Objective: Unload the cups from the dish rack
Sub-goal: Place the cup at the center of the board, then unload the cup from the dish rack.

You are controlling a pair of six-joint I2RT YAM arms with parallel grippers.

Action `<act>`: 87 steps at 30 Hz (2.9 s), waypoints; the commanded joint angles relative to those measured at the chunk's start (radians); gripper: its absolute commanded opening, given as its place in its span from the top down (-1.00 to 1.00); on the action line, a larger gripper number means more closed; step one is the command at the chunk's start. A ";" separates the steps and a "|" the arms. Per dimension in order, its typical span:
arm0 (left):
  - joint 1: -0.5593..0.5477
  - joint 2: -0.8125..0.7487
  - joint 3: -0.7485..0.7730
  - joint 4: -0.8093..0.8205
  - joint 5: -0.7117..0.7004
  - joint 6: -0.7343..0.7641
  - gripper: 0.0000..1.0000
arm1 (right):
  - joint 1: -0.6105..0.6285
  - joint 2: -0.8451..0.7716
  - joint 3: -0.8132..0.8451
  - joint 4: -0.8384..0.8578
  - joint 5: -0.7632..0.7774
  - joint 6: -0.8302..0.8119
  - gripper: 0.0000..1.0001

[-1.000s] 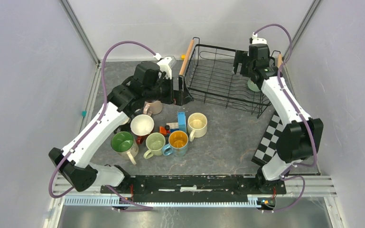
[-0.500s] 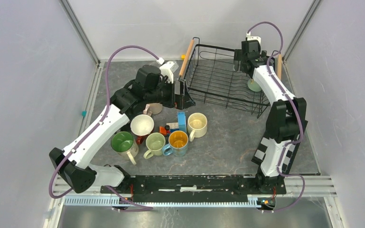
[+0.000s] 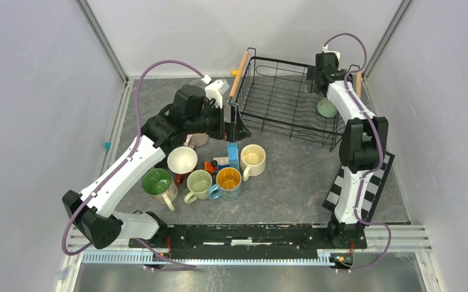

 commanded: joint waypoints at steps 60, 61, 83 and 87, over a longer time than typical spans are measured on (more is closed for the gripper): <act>-0.004 -0.019 -0.055 0.077 0.060 0.022 -1.00 | -0.030 0.027 0.005 0.046 -0.234 0.088 -0.96; -0.004 -0.019 -0.055 0.077 0.060 0.022 -1.00 | -0.030 0.027 0.007 0.042 -0.222 0.081 -0.96; -0.004 -0.021 -0.061 0.078 0.068 0.025 -1.00 | -0.045 0.126 0.053 0.007 -0.200 0.020 -0.96; -0.004 -0.021 -0.061 0.078 0.067 0.028 -1.00 | -0.057 0.143 0.043 0.030 -0.255 0.023 -0.96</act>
